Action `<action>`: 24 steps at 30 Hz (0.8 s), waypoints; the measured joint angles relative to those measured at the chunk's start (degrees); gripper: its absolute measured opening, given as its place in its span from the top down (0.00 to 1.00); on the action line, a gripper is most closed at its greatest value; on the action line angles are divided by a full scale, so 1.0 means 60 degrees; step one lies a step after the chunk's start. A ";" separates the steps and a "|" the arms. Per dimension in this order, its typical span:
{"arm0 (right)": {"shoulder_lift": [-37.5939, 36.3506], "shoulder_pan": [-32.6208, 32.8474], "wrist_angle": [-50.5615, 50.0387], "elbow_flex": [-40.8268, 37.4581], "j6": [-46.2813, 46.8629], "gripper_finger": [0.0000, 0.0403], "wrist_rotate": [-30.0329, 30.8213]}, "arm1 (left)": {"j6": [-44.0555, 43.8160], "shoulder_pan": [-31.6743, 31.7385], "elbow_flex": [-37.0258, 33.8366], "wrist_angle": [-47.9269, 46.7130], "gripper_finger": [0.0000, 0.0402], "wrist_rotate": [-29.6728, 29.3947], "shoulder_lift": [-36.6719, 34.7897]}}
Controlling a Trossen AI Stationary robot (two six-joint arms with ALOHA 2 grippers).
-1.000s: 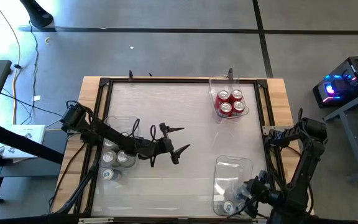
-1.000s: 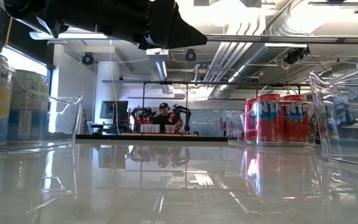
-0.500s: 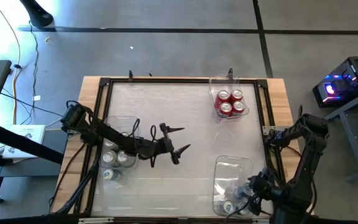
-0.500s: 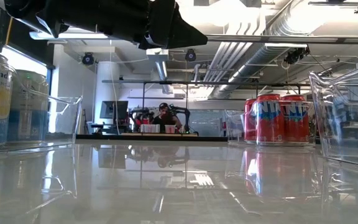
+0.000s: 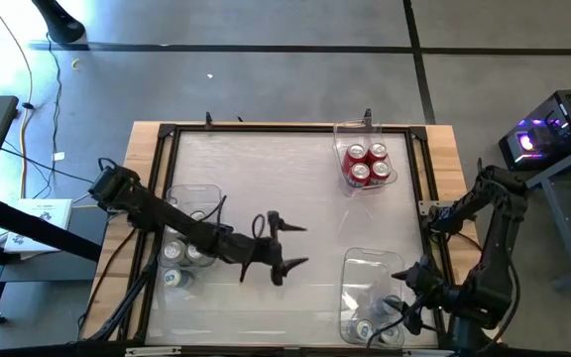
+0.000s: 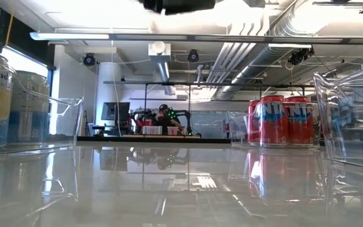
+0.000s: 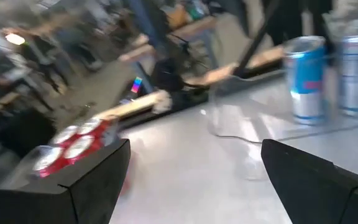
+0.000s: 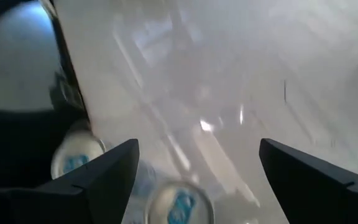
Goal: Sort soda cans
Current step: Put the blue soda can into the bottom right transparent bin
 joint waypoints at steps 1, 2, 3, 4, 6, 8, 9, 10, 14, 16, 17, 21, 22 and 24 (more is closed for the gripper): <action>-0.0027 -0.0028 0.0049 0.0000 -0.0151 0.18 0.0388 | -0.0155 -0.0047 0.0269 -0.0626 0.11 0.0100 -0.0061; -0.0030 -0.0067 0.0110 0.0000 -0.0306 0.18 0.0868 | -0.0251 -0.0112 0.0560 -0.1283 0.11 0.0154 -0.0127; -0.0028 -0.0123 0.0197 0.0000 -0.0512 0.19 0.1446 | -0.0265 -0.0190 0.0840 -0.1984 0.12 0.0194 -0.0180; -0.0018 -0.0183 0.0312 0.0000 -0.0770 0.19 0.2075 | -0.0261 -0.0275 0.1136 -0.2646 0.12 0.0191 -0.0227; 0.0025 -0.0368 0.0635 0.0000 -0.1446 0.19 0.3305 | -0.0307 -0.0484 0.1754 -0.4095 0.13 0.0181 -0.0380; 0.0047 -0.0666 0.1087 0.0000 -0.2398 0.19 0.3822 | -0.0734 -0.0774 0.2429 -0.5714 0.15 0.0030 -0.0518; 0.0047 -0.0851 0.1333 0.0000 -0.2977 0.19 0.3863 | -0.1179 -0.0933 0.2754 -0.6675 0.15 -0.0155 -0.0594; 0.0062 -0.1070 0.1643 0.0000 -0.3603 0.19 0.3899 | -0.1711 -0.1107 0.3106 -0.7757 0.16 -0.0372 -0.0664; 0.0305 -0.2015 0.3217 0.0004 -0.6356 0.19 0.3893 | -0.5396 -0.1941 0.4689 -1.2876 0.18 -0.0973 -0.0785; 0.0452 -0.2506 0.4166 0.0004 -0.7864 0.19 0.3711 | -0.7748 -0.2410 0.5477 -1.5210 0.18 -0.0529 -0.0786; 0.0542 -0.2744 0.4655 0.0004 -0.8615 0.19 0.3606 | -0.8943 -0.2619 0.5782 -1.6170 0.18 -0.0056 -0.0791; 0.0745 -0.3439 0.6216 0.0004 -1.1050 0.19 0.3367 | -1.3058 -0.3458 0.6384 -1.8779 0.18 0.2100 -0.0804; 0.0763 -0.3545 0.6482 0.0004 -1.1484 0.19 0.3343 | -1.3895 -0.3703 0.6394 -1.9244 0.18 0.2641 -0.0804; 0.0782 -0.3691 0.6818 0.0004 -1.2081 0.19 0.3324 | -1.5239 -0.4221 0.6396 -1.9807 0.18 0.3756 -0.0795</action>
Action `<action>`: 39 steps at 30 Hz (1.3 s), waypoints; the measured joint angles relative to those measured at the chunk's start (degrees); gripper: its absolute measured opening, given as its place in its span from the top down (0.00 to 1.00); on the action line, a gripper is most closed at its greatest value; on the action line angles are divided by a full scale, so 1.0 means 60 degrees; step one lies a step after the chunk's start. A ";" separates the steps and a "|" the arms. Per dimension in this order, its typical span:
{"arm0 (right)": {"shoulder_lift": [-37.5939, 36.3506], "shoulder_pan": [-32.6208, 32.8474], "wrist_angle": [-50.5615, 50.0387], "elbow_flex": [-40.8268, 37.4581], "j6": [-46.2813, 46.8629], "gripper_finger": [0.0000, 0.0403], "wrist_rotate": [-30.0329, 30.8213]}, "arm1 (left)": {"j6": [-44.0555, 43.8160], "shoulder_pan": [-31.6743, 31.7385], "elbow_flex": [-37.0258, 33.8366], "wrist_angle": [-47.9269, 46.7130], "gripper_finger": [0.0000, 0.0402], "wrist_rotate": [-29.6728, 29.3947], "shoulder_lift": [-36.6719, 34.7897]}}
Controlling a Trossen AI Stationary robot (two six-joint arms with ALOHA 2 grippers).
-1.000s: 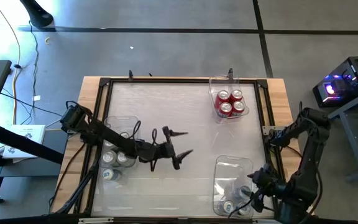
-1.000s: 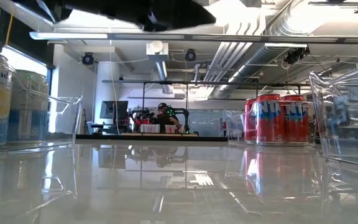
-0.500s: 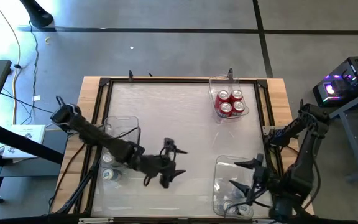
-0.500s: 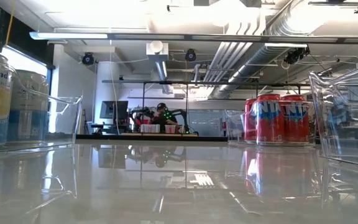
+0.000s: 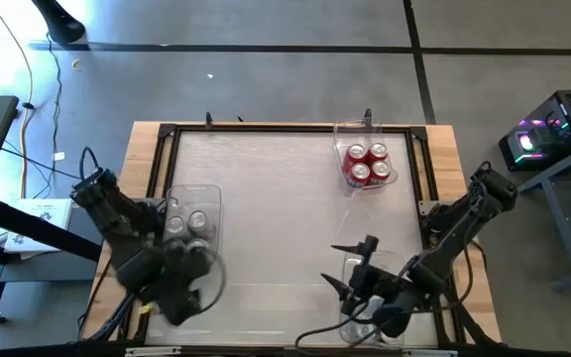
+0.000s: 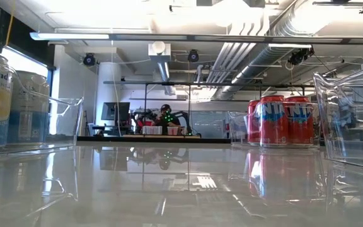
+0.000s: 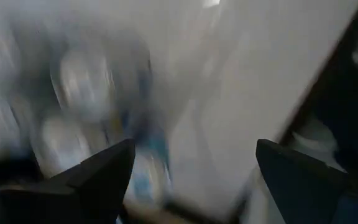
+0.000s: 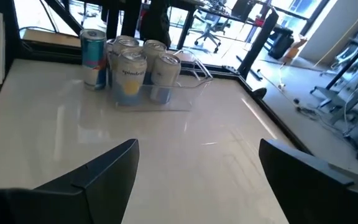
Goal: Sort soda cans
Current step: Put the blue soda can into the bottom right transparent bin
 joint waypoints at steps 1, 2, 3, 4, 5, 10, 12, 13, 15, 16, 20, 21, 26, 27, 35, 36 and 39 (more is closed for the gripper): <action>0.0000 -0.0050 0.0078 0.0000 -0.0148 0.19 -0.0009 | -0.0673 -0.0272 -0.0001 -0.0142 0.18 0.0489 0.0011; 0.0000 -0.0089 0.0128 0.0000 -0.0230 0.19 -0.0008 | -0.1299 -0.0540 -0.0002 -0.0201 0.18 0.0797 0.0021; 0.0000 -0.0101 0.0128 0.0000 -0.0247 0.19 -0.0006 | -0.1880 -0.0818 -0.0002 -0.0181 0.18 0.0923 0.0024; 0.0000 -0.0101 0.0128 0.0000 -0.0256 0.19 -0.0008 | -0.2406 -0.1074 0.0002 -0.0166 0.18 0.0909 0.0024; 0.0000 -0.0100 0.0121 0.0000 -0.0251 0.19 -0.0012 | -0.2915 -0.1323 -0.0001 -0.0186 0.18 0.0840 0.0024; 0.0004 0.0083 0.0106 0.0000 -0.0154 0.19 -0.0161 | -0.4822 -0.1951 -0.0854 -0.0182 0.18 0.0850 -0.0093; 0.0004 0.0179 0.0106 0.0000 -0.0122 0.19 -0.0161 | -0.5110 -0.2009 -0.1404 -0.0187 0.18 0.0853 -0.0172; 0.0004 0.0222 0.0106 0.0000 -0.0086 0.19 -0.0154 | -0.5214 -0.2010 -0.1674 -0.0195 0.18 0.0869 -0.0194; 0.0004 0.0305 0.0106 0.0000 -0.0070 0.19 -0.0135 | -0.5446 -0.2006 -0.2202 -0.0183 0.18 0.1131 -0.0260; 0.0004 0.0331 0.0109 0.0000 -0.0070 0.19 -0.0108 | -0.5519 -0.2001 -0.2402 -0.0185 0.18 0.1300 -0.0302; 0.0004 0.0373 0.0132 0.0000 -0.0062 0.19 -0.0099 | -0.5445 -0.2001 -0.2954 -0.0143 0.18 0.1479 -0.0365; 0.0004 0.0373 0.0145 0.0000 -0.0054 0.19 -0.0099 | -0.5362 -0.2006 -0.2998 -0.0135 0.18 0.1469 -0.0359; 0.0004 0.0373 0.0157 0.0000 0.0014 0.19 -0.0096 | -0.5102 -0.1999 -0.3069 0.0108 0.18 0.0990 -0.0363; 0.0004 0.0373 0.0157 0.0000 0.0014 0.19 -0.0096 | -0.5091 -0.1999 -0.3069 0.0104 0.18 0.0962 -0.0366; 0.0004 0.0373 0.0161 0.0000 0.0018 0.19 -0.0096 | -0.4706 -0.2006 -0.3069 0.0042 0.18 0.0730 -0.0366; 0.0004 0.0373 0.0161 0.0000 0.0018 0.19 -0.0096 | -0.4592 -0.2010 -0.3069 0.0046 0.18 0.0730 -0.0366; 0.0004 0.0373 0.0161 0.0000 0.0018 0.19 -0.0098 | -0.4042 -0.2046 -0.3069 0.0064 0.18 0.0685 -0.0366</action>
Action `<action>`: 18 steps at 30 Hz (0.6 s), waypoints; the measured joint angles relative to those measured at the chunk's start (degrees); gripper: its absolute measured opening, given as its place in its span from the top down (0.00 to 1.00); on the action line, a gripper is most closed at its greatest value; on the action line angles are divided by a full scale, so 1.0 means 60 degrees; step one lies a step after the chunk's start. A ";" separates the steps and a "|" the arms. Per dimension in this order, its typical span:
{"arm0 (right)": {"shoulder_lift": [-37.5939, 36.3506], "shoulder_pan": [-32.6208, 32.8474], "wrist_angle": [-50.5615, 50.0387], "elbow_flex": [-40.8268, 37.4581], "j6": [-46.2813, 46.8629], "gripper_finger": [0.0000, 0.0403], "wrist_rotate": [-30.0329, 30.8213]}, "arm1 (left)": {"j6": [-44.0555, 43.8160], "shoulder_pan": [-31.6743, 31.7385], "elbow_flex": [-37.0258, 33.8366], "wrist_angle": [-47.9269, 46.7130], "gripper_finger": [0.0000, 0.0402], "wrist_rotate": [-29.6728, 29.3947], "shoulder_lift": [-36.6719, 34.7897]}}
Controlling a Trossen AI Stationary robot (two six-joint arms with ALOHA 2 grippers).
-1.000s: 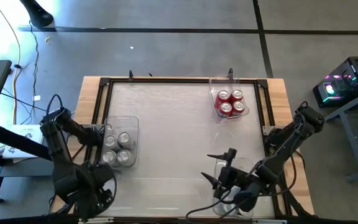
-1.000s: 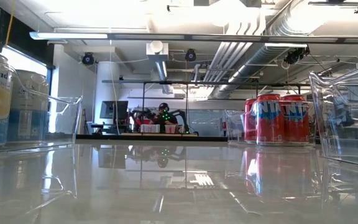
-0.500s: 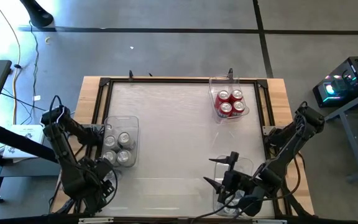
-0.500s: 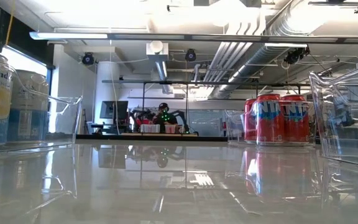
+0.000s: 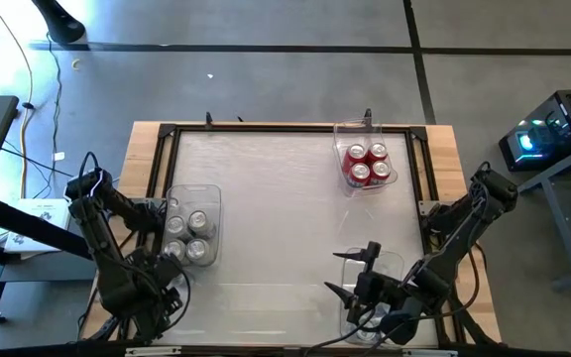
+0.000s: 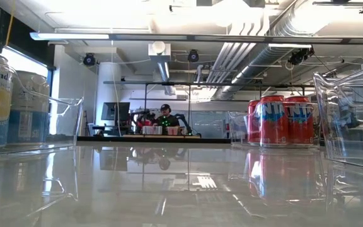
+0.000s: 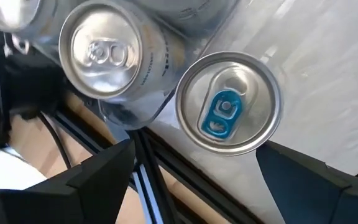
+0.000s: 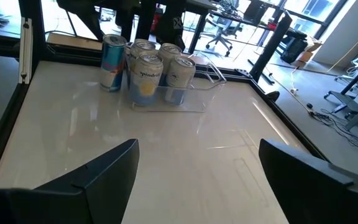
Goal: Sort soda cans
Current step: Put the blue soda can into the bottom right transparent bin
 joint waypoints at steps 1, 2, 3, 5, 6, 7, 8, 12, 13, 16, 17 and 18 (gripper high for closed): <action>0.0000 0.0000 0.0000 0.0000 0.0000 0.19 -0.0001 | 0.0223 -0.0022 0.0000 -0.0004 0.18 -0.0049 0.0000; 0.0000 0.0000 0.0000 0.0000 0.0000 0.19 -0.0001 | 0.0446 -0.0039 0.0000 -0.0007 0.18 -0.0112 0.0004; 0.0000 0.0000 0.0000 0.0000 0.0000 0.19 -0.0001 | 0.0682 -0.0073 0.0000 -0.0012 0.18 -0.0208 0.0004; 0.0000 0.0000 0.0000 0.0000 0.0000 0.19 -0.0001 | 0.1064 -0.0174 0.0000 -0.0037 0.18 -0.0520 0.0004; 0.0000 0.0000 0.0004 0.0000 0.0003 0.19 -0.0001 | 0.1274 -0.0218 0.0000 -0.0046 0.18 -0.0681 0.0004; 0.0000 0.0000 0.0001 0.0000 0.0035 0.19 -0.0001 | 0.1449 -0.0262 0.0000 -0.0050 0.18 -0.0812 0.0004; 0.0000 0.0000 0.0000 0.0000 0.0101 0.19 -0.0001 | 0.1611 -0.0305 0.0000 -0.0051 0.18 -0.0961 0.0006; 0.0000 0.0000 0.0000 0.0000 0.0153 0.19 -0.0001 | 0.2180 -0.0423 0.0000 -0.0044 0.18 -0.1307 0.0008; 0.0000 0.0000 0.0000 0.0000 0.0153 0.19 -0.0001 | 0.2364 -0.0436 0.0000 -0.0038 0.18 -0.1413 0.0011; 0.0000 0.0000 0.0000 0.0000 0.0153 0.19 -0.0001 | 0.2774 -0.0520 0.0000 0.0018 0.18 -0.1936 0.0011; 0.0000 0.0000 0.0000 0.0000 0.0153 0.19 -0.0001 | 0.2883 -0.0543 0.0000 0.0047 0.18 -0.2064 0.0011; 0.0000 0.0000 0.0001 0.0000 0.0164 0.19 -0.0001 | 0.2993 -0.0547 0.0000 0.0092 0.18 -0.2143 0.0011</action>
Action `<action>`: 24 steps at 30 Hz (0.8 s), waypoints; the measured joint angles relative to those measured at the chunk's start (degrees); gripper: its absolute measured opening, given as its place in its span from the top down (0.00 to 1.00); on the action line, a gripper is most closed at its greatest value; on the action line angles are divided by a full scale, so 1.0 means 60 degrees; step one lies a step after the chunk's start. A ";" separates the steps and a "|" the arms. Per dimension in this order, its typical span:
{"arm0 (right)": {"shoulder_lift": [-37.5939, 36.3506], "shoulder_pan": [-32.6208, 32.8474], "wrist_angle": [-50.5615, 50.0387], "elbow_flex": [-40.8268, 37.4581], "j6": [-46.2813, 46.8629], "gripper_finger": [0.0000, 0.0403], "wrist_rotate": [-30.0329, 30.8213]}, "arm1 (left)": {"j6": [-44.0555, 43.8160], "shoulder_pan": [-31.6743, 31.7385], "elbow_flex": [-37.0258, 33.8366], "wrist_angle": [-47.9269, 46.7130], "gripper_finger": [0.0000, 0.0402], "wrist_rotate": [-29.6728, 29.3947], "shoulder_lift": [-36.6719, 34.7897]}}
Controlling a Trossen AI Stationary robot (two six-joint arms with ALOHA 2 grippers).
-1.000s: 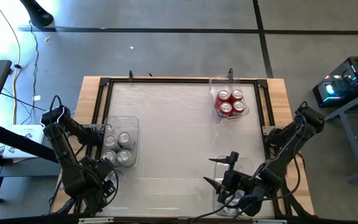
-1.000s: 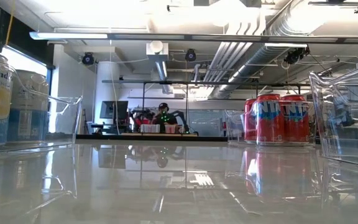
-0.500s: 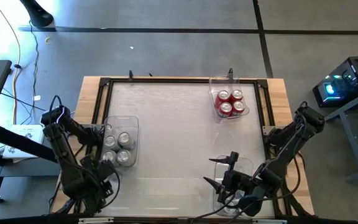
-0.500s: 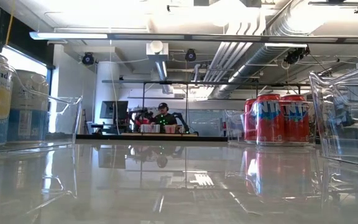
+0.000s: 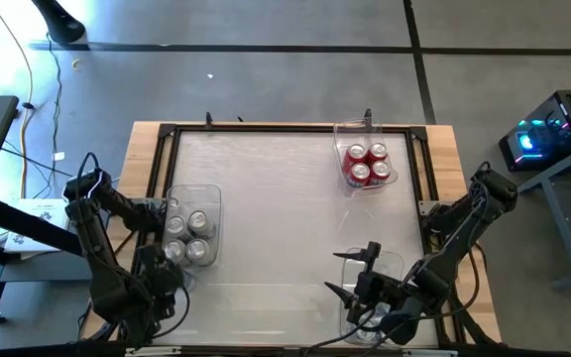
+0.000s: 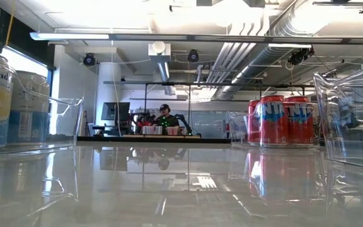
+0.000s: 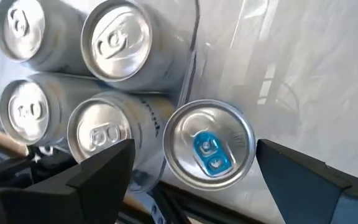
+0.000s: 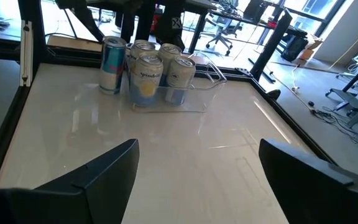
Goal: Sort soda cans
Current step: Put the blue soda can into the bottom right transparent bin
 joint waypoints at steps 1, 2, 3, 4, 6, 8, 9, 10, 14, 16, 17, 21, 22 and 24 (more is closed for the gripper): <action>0.0000 0.0000 -0.0001 0.0000 0.0017 0.19 0.0000 | 0.0080 0.0004 0.0000 0.0071 0.18 -0.0025 0.0000; 0.0000 0.0000 -0.0001 0.0000 0.0035 0.19 -0.0003 | 0.0110 0.0004 0.0000 0.0152 0.18 -0.0032 0.0000; 0.0000 0.0000 -0.0001 0.0000 0.0069 0.19 -0.0022 | 0.0101 0.0004 0.0000 0.0253 0.18 -0.0033 0.0000; 0.0000 0.0000 -0.0001 0.0000 0.0087 0.19 -0.0068 | 0.0072 0.0007 -0.0004 0.0307 0.18 -0.0035 0.0000; 0.0000 0.0000 -0.0001 0.0000 0.0088 0.19 -0.0175 | 0.0004 0.0004 -0.0060 0.0499 0.18 -0.0028 0.0000; 0.0000 0.0000 -0.0001 0.0000 0.0091 0.19 -0.0268 | -0.0133 0.0013 -0.0324 0.0813 0.18 0.0246 0.0001; 0.0000 0.0000 -0.0001 0.0000 0.0091 0.19 -0.0301 | -0.0193 0.0029 -0.0490 0.0922 0.18 0.0452 0.0004; 0.0000 0.0000 -0.0001 0.0000 0.0091 0.19 -0.0317 | -0.0255 0.0057 -0.0665 0.1026 0.18 0.0738 0.0004; 0.0000 0.0000 -0.0004 0.0000 0.0164 0.19 -0.0324 | -0.0477 0.0113 -0.1149 0.1503 0.18 0.0964 0.0007; 0.0000 0.0000 -0.0003 0.0000 0.0178 0.19 -0.0324 | -0.0420 0.0113 -0.1213 0.1664 0.18 0.0884 0.0007; 0.0000 0.0000 -0.0001 0.0000 0.0179 0.19 -0.0326 | -0.0421 0.0111 -0.1213 0.1674 0.18 0.0809 0.0007; 0.0000 0.0000 -0.0001 0.0000 0.0178 0.19 -0.0324 | -0.0494 0.0113 -0.1213 0.1680 0.18 0.0484 0.0007; 0.0000 0.0000 -0.0001 0.0000 0.0178 0.19 -0.0324 | -0.0490 0.0113 -0.1213 0.1705 0.18 0.0416 0.0007; 0.0000 0.0000 -0.0001 0.0000 0.0193 0.19 -0.0328 | -0.0501 0.0113 -0.1213 0.1721 0.18 0.0262 0.0007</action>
